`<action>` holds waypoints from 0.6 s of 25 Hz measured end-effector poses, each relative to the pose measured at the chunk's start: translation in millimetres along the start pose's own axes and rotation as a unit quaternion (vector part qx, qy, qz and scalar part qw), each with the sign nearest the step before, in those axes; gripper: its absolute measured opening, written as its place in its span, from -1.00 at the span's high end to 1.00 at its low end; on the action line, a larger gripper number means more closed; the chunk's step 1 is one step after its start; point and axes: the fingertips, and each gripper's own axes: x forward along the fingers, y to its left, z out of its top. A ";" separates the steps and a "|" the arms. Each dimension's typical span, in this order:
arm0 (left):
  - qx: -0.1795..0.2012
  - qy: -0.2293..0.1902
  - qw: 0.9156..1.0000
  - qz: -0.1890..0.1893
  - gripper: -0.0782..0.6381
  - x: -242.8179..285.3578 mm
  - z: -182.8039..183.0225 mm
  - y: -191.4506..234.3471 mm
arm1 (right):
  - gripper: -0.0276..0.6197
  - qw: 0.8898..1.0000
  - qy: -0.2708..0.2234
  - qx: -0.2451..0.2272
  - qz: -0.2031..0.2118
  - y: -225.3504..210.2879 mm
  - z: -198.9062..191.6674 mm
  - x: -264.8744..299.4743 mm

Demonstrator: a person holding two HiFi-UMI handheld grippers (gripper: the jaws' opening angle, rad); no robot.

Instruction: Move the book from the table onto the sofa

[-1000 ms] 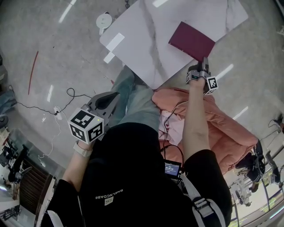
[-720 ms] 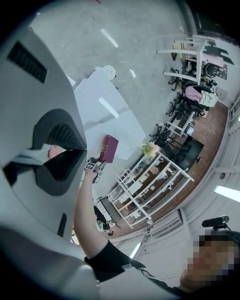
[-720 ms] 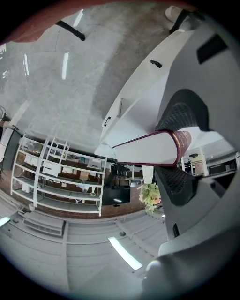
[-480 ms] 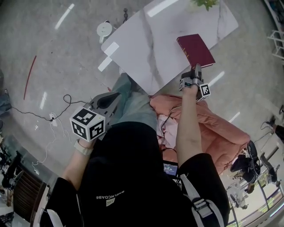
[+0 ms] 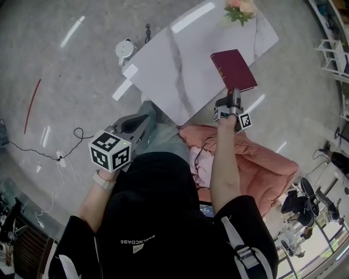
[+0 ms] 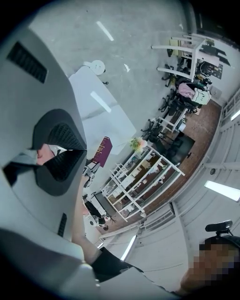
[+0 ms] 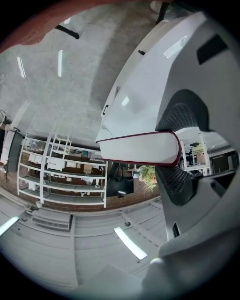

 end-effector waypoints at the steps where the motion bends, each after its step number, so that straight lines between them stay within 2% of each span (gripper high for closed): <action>1: 0.001 -0.002 1.000 -0.003 0.74 -0.5 4.1 -0.5 | 0.15 1.000 0.002 0.001 0.002 6.9 -3.8 -1.2; 15: 0.043 -0.009 0.998 -0.051 0.74 9.3 59.0 -16.6 | 0.16 0.996 0.022 -0.010 0.089 113.1 -36.4 -16.6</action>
